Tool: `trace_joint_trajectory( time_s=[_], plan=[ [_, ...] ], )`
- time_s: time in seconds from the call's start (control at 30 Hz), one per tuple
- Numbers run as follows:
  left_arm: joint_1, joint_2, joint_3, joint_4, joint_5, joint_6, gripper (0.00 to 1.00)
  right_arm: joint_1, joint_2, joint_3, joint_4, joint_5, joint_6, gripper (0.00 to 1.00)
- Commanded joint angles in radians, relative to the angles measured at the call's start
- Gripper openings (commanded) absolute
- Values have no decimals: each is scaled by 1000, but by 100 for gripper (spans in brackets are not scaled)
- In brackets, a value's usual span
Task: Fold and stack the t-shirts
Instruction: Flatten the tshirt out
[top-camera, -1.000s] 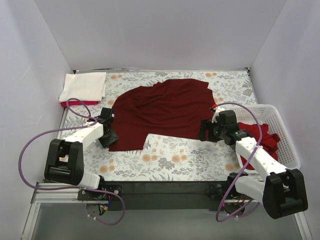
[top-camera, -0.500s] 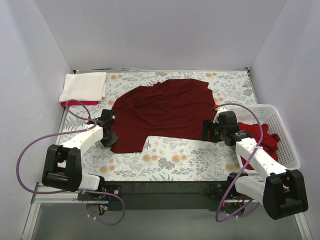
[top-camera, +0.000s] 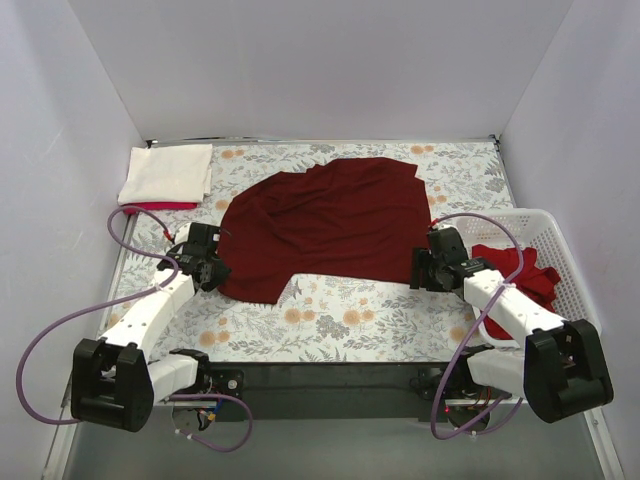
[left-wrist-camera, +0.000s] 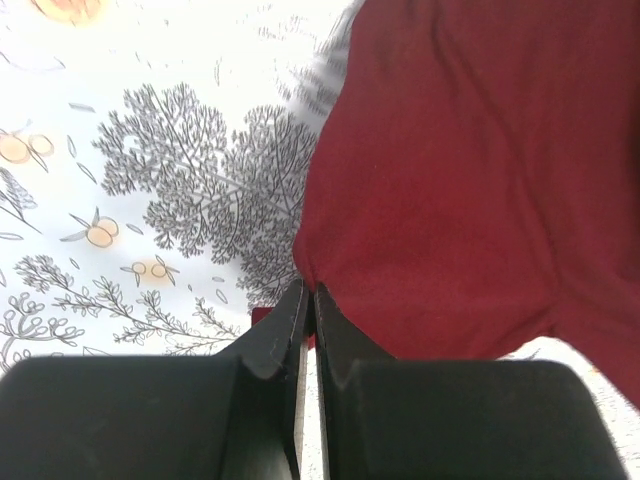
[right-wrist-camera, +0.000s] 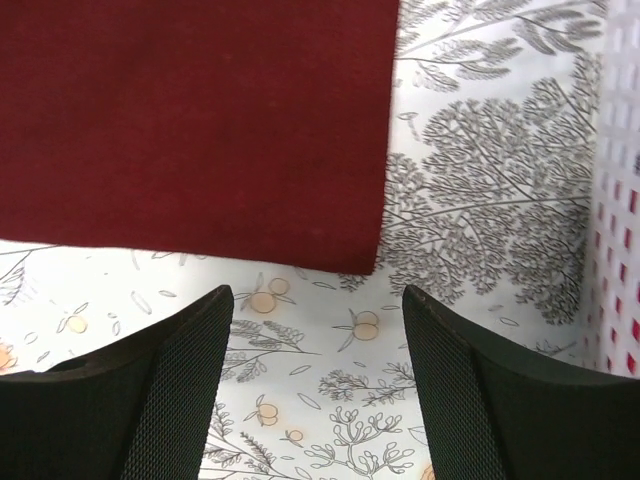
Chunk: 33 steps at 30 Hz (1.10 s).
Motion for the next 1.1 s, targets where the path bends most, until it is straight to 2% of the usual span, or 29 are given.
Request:
trace_joint_trajectory(
  time_s=[0.0, 0.3, 0.47, 0.8, 0.83, 1.07],
  plan=[
    [5, -3, -7, 53, 31, 27, 0, 3, 9, 43, -37, 107, 62, 74],
    [6, -53, -9, 79, 53, 50, 0, 2, 7, 80, -22, 130, 140, 66],
    [6, -70, -9, 80, 59, 52, 0, 3, 61, 106, -19, 143, 153, 61],
    [13, -96, -13, 85, 67, 52, 0, 3, 143, 54, 43, 176, 183, 57],
    [16, -98, -13, 88, 68, 52, 0, 2, 150, 48, 46, 170, 185, 54],
    [19, -115, -17, 85, 57, 50, 0, 3, 187, 8, 47, 118, 185, 52]
  ],
)
